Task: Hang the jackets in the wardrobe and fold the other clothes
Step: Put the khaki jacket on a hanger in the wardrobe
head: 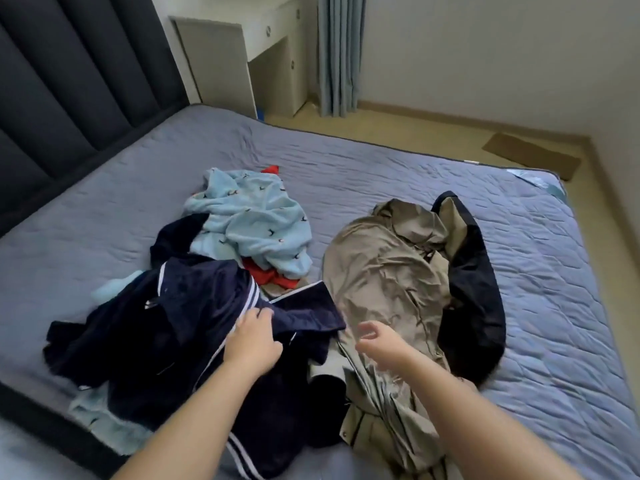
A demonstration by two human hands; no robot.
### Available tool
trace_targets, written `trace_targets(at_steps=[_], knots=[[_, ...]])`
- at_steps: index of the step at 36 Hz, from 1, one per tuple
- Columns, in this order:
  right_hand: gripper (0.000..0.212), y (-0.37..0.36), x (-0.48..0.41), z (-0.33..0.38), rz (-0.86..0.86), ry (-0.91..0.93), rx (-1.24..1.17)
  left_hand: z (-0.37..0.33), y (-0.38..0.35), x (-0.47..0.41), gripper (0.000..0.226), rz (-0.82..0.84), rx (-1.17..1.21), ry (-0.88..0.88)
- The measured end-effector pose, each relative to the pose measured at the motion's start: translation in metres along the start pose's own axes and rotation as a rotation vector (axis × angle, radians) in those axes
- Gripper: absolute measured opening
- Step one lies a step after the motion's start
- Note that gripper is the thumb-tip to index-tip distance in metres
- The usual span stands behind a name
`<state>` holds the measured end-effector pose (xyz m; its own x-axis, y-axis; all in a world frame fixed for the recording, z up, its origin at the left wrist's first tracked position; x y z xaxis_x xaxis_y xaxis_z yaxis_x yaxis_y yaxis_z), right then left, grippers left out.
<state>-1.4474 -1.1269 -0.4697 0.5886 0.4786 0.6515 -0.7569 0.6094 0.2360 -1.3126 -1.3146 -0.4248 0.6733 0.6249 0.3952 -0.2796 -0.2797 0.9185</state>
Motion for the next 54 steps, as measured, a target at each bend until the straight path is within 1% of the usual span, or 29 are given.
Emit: trace_targets(at_steps=[3, 6, 8, 10, 12, 14, 15, 16, 17, 18, 19, 20, 21, 23, 26, 29, 30, 31, 33, 35, 37, 40, 41, 43, 45, 47, 49, 50, 54], knots=[[0.047, 0.026, -0.014, -0.072, -0.043, -0.091, 0.033, -0.055, -0.066, -0.006, 0.045, 0.066, -0.051, -0.161], [0.049, 0.043, -0.024, -0.139, -0.075, -0.152, 0.071, -0.104, -0.125, -0.010, 0.043, 0.104, -0.089, -0.288], [0.053, 0.052, -0.029, -0.179, -0.083, -0.196, 0.119, -0.132, -0.160, -0.010, 0.043, 0.134, -0.123, -0.358], [0.061, 0.060, -0.034, -0.212, -0.085, -0.208, 0.228, -0.157, -0.192, -0.010, 0.043, 0.156, -0.166, -0.423], [0.072, 0.064, -0.038, -0.242, -0.053, -0.218, 0.364, -0.178, -0.222, -0.009, 0.048, 0.183, -0.206, -0.495], [0.081, 0.062, -0.039, -0.269, 0.014, -0.238, 0.498, -0.196, -0.250, -0.008, 0.063, 0.225, -0.210, -0.555], [0.080, 0.060, -0.038, -0.280, 0.042, -0.242, 0.561, -0.202, -0.262, -0.007, 0.073, 0.249, -0.215, -0.567], [0.070, 0.058, -0.037, -0.289, 0.055, -0.236, 0.608, -0.208, -0.272, -0.007, 0.079, 0.260, -0.229, -0.567], [0.055, 0.057, -0.036, -0.296, 0.053, -0.210, 0.637, -0.213, -0.280, -0.006, 0.077, 0.247, -0.245, -0.556], [0.039, 0.056, -0.035, -0.301, 0.047, -0.182, 0.649, -0.217, -0.284, -0.006, 0.066, 0.208, -0.262, -0.543], [0.028, 0.055, -0.034, -0.304, 0.045, -0.164, 0.649, -0.222, -0.286, -0.006, 0.048, 0.146, -0.280, -0.540], [0.021, 0.054, -0.032, -0.306, 0.048, -0.158, 0.635, -0.226, -0.287, -0.006, 0.033, 0.090, -0.293, -0.534], [0.019, 0.054, -0.029, -0.306, 0.043, -0.151, 0.609, -0.229, -0.286, -0.004, 0.026, 0.065, -0.272, -0.520], [0.023, 0.060, -0.022, -0.299, -0.009, -0.114, 0.520, -0.236, -0.280, 0.001, 0.022, 0.094, -0.183, -0.498], [0.018, 0.079, -0.005, -0.269, -0.084, 0.009, 0.317, -0.247, -0.254, 0.011, 0.012, 0.202, 0.001, -0.469], [0.026, 0.106, 0.019, -0.217, -0.145, 0.143, 0.168, -0.258, -0.210, 0.029, 0.022, 0.404, 0.297, -0.438], [0.027, 0.117, 0.029, -0.196, -0.163, 0.183, 0.144, -0.262, -0.191, 0.037, 0.024, 0.444, 0.402, -0.435], [0.028, 0.128, 0.041, -0.176, -0.176, 0.209, 0.133, -0.266, -0.169, 0.045, 0.024, 0.452, 0.486, -0.430], [0.030, 0.152, 0.070, -0.134, -0.204, 0.253, 0.107, -0.271, -0.120, 0.063, 0.017, 0.412, 0.625, -0.409], [0.033, 0.175, 0.105, -0.094, -0.239, 0.301, 0.052, -0.276, -0.068, 0.084, 0.018, 0.396, 0.826, -0.384], [0.030, 0.197, 0.145, -0.053, -0.262, 0.339, 0.034, -0.280, -0.014, 0.108, 0.018, 0.355, 0.951, -0.403], [0.016, 0.216, 0.205, 0.001, -0.249, 0.400, 0.040, -0.283, 0.057, 0.147, 0.020, 0.304, 1.004, -0.480], [0.016, 0.220, 0.225, 0.016, -0.249, 0.424, 0.037, -0.284, 0.078, 0.160, 0.021, 0.283, 1.013, -0.503], [0.029, 0.226, 0.262, 0.040, -0.242, 0.466, 0.019, -0.285, 0.114, 0.184, 0.018, 0.225, 1.010, -0.527], [0.040, 0.231, 0.296, 0.062, -0.234, 0.517, -0.013, -0.286, 0.143, 0.207, 0.014, 0.167, 1.014, -0.512], [0.034, 0.236, 0.328, 0.081, -0.231, 0.574, -0.032, -0.285, 0.166, 0.229, 0.011, 0.136, 1.055, -0.485], [0.021, 0.240, 0.355, 0.094, -0.227, 0.608, -0.040, -0.283, 0.187, 0.251, 0.007, 0.099, 1.047, -0.525], [0.020, 0.241, 0.368, 0.098, -0.227, 0.618, -0.044, -0.280, 0.196, 0.262, 0.006, 0.080, 1.020, -0.560], [0.025, 0.238, 0.410, 0.109, -0.205, 0.681, -0.201, -0.271, 0.219, 0.307, 0.030, 0.065, 0.907, -0.678]])
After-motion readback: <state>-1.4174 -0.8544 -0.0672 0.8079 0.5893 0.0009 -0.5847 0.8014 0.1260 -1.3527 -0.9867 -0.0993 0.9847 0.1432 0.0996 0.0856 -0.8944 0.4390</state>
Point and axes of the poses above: each hand's wrist, its own x-axis away from the middle knuckle, its own y-axis out of the back of the hand, z = x × y, the point moved 4 cm from there along -x, towards the middle knuckle, and after that the axes turned 12 degrees about -x, right-handed, at the moved point
